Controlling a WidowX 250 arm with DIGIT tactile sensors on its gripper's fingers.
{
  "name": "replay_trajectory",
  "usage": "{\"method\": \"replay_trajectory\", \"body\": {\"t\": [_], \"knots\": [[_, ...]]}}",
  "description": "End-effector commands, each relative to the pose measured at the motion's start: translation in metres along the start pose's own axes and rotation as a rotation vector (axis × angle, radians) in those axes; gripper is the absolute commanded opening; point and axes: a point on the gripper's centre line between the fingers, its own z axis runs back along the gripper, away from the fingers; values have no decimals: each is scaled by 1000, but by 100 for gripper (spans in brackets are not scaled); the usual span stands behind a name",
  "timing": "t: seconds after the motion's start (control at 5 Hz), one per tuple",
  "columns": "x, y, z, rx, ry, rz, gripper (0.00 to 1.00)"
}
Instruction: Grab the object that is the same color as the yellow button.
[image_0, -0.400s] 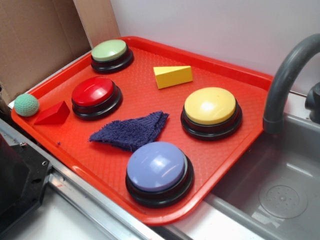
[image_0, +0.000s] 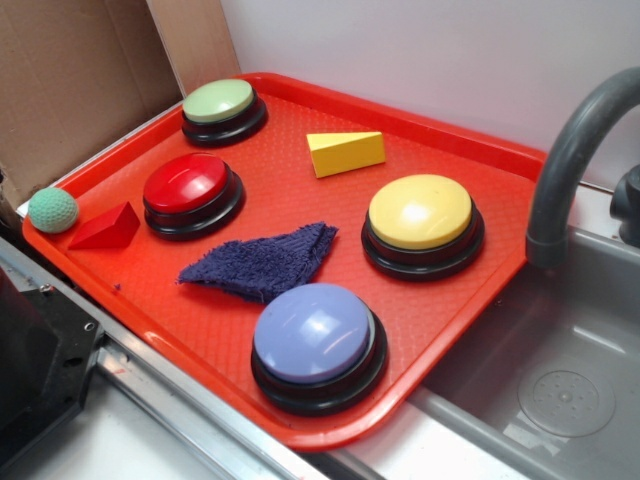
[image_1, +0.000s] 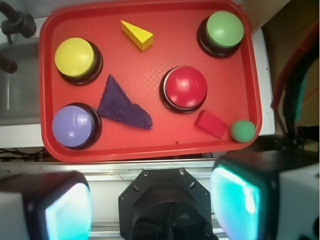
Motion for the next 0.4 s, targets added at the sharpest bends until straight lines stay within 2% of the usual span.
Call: {"method": "replay_trajectory", "body": {"t": [0.0, 0.2], "knots": [[81, 5, 3, 43, -63, 38, 100], [130, 7, 3, 51, -85, -19, 100]]}}
